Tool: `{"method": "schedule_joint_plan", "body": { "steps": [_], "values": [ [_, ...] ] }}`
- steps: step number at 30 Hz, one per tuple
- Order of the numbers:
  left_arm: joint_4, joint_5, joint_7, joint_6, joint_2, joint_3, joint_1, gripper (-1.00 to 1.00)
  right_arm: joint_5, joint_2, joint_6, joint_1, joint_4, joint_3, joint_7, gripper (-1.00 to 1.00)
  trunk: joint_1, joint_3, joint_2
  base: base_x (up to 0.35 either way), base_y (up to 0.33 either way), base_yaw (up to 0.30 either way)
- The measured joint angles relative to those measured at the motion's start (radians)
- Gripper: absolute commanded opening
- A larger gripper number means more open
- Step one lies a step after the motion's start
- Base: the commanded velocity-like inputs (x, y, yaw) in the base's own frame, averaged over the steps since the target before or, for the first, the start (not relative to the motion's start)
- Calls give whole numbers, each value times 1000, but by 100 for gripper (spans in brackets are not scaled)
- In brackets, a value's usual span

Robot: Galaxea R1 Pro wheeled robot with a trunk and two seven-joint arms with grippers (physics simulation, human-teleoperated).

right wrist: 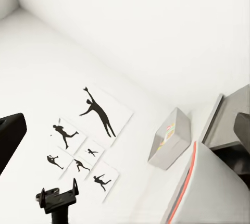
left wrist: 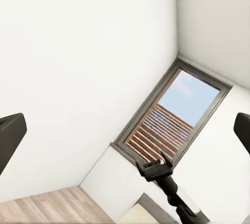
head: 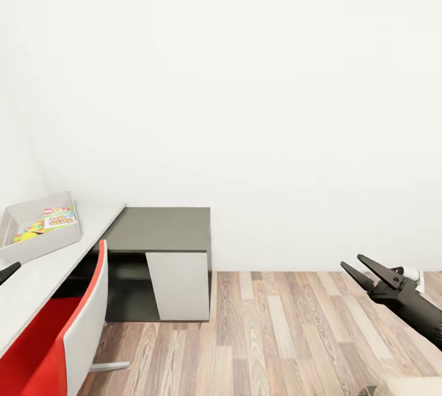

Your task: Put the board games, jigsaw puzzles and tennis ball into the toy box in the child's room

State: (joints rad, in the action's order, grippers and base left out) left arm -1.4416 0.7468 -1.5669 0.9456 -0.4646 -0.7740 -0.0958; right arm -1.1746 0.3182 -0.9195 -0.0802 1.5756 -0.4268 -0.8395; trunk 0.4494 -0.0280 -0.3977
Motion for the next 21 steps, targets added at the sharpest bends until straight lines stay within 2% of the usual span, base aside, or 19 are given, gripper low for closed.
{"method": "schedule_joint_plan", "body": {
  "steps": [1,3,5,7,8,10,12,13,15,17,18,19,20,21],
  "values": [
    [-1,-4,3,0,1,8,0,100,6,0,1,0,0,4,1,100,0,0,0,-19,-33,-8],
    [-4,-20,26,1,4,56,-1,100,27,-1,2,0,0,13,8,100,0,0,0,-13,-22,-5],
    [-11,-29,77,2,7,155,-10,100,63,-1,2,-1,0,34,34,100,0,0,0,-5,-9,-2],
    [-23,-35,167,4,12,282,-23,100,97,-1,3,-4,0,64,70,100,0,0,0,-2,-4,-1],
    [-25,-35,194,6,14,315,-27,100,102,-1,3,-5,0,72,79,100,0,0,0,-1,-2,-1],
    [-29,-35,301,15,35,421,-74,100,115,-1,4,-12,0,96,112,100,0,0,0,0,-1,0],
    [-30,-33,410,31,87,507,-164,100,121,-2,4,-18,0,109,141,100,0,0,0,0,0,0],
    [-28,-34,473,44,125,548,-211,100,122,-2,4,-19,-1,112,154,100,0,0,0,0,0,0],
    [-22,-42,700,67,233,666,-304,100,125,-2,5,-21,-1,118,189,100,0,0,0,0,0,0],
    [-11,-47,881,68,275,710,-327,100,126,-2,5,-24,-1,119,227,100,0,0,0,0,0,0],
    [19,-51,1011,62,290,729,-334,100,126,-3,6,-31,-1,121,271,100,0,0,0,0,0,0],
    [50,-51,1086,57,298,737,-337,100,124,-3,6,-39,-2,128,312,100,0,0,0,0,0,0],
    [68,-49,1120,53,303,739,-338,100,123,-3,7,-45,-3,135,337,100,0,0,0,0,0,0],
    [104,-52,1174,40,314,743,-339,100,123,-5,11,-58,-7,153,389,100,0,0,0,0,0,0]
  ]
}}
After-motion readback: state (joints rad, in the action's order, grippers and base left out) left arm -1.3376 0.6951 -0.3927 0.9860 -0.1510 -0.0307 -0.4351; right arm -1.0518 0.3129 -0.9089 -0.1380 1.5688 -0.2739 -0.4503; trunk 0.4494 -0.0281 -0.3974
